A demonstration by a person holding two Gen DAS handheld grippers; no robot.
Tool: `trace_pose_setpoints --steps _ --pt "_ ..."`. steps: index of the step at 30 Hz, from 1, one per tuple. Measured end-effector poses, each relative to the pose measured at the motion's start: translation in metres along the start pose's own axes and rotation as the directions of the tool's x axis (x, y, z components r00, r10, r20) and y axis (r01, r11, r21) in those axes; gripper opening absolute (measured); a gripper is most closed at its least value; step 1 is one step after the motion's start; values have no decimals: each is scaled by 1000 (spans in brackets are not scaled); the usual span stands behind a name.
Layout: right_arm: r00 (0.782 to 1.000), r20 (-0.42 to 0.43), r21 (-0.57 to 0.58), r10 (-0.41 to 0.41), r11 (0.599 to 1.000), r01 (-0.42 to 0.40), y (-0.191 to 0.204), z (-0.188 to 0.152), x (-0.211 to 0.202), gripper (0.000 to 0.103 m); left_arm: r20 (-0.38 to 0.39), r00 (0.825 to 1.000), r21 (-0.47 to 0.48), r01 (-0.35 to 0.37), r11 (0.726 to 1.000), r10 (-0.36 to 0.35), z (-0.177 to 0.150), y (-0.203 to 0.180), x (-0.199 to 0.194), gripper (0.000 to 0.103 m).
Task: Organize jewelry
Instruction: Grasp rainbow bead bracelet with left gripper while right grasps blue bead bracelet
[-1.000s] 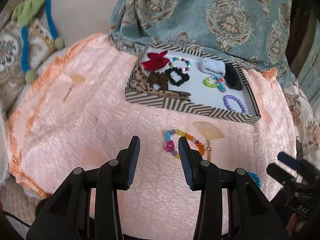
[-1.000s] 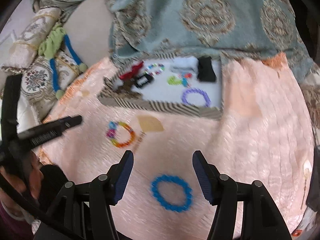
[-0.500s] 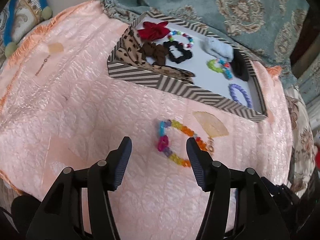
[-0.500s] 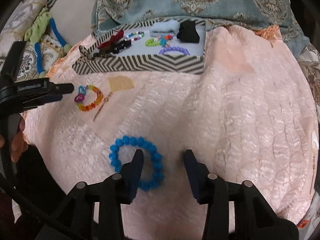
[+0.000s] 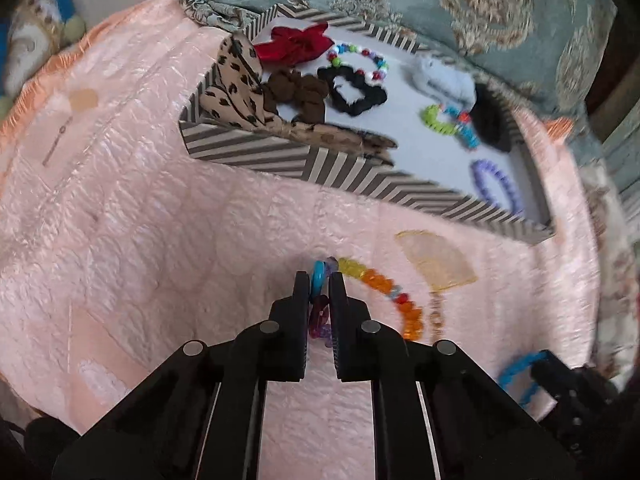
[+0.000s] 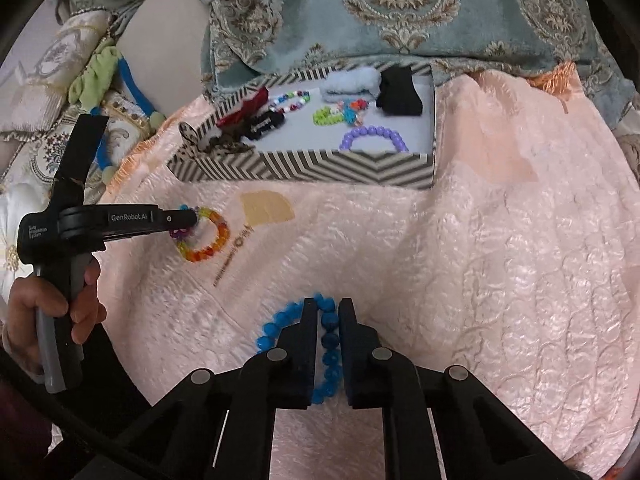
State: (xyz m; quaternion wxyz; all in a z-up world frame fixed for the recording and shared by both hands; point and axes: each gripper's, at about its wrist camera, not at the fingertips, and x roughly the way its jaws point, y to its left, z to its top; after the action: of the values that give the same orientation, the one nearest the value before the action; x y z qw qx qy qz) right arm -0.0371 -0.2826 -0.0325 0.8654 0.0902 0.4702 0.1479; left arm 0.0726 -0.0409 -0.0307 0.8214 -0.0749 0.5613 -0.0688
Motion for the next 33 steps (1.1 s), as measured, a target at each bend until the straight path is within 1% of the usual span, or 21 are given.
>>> trace_pose_setpoints --steps 2,4,8,10,11,13,14,15,18,20,22,23,25,28,33 --pt "1000 15 -2 11 1000 -11 2 3 -8 9 31 999 7 -10 1000 9 1 -2 -12 9" --pt "999 35 -4 23 1000 -23 4 7 -16 9 55 998 24 2 1000 -3 1 -8 -26 9" --pt "998 57 -24 21 1000 -20 8 14 -28 9 88 996 53 18 998 -23 1 -17 -47 9" --pt "998 55 21 33 999 -34 -1 14 -28 10 101 994 56 24 998 -29 1 -20 -54 9" --pt "999 39 35 33 999 -34 -4 13 -25 13 107 994 58 23 998 -29 1 -20 -57 9" --pt "1000 -26 33 -15 999 16 -9 7 -13 31 118 993 63 21 998 -28 1 -23 -62 9" --pt "999 -38 23 -31 999 32 -11 3 -10 32 123 992 65 21 998 -29 2 -24 -64 9" --pt "998 -53 10 -43 999 43 -11 -2 -4 32 125 992 65 23 998 -32 2 -24 -66 9" --pt "997 -80 9 -12 1000 13 -12 -10 8 32 126 992 66 24 998 -32 1 -25 -69 9" --pt "997 -62 -34 -47 998 45 -6 -12 14 24 125 992 68 23 997 -32 1 -27 -71 9" --pt "994 -41 -91 -97 991 93 2 -12 18 12 128 991 76 23 997 -33 1 -29 -73 9" --pt "995 -40 -93 -93 992 89 2 -10 18 10 131 991 82 21 996 -31 0 -30 -74 9" --pt "998 -35 -69 -53 996 51 0 -5 13 10 136 990 88 18 996 -30 1 -31 -77 9" --pt "999 12 -64 -33 997 34 2 6 -5 10 146 989 95 16 995 -30 2 -34 -82 9" --pt "998 65 -63 -11 998 15 5 25 -29 10 159 987 107 11 994 -28 8 -40 -87 9"
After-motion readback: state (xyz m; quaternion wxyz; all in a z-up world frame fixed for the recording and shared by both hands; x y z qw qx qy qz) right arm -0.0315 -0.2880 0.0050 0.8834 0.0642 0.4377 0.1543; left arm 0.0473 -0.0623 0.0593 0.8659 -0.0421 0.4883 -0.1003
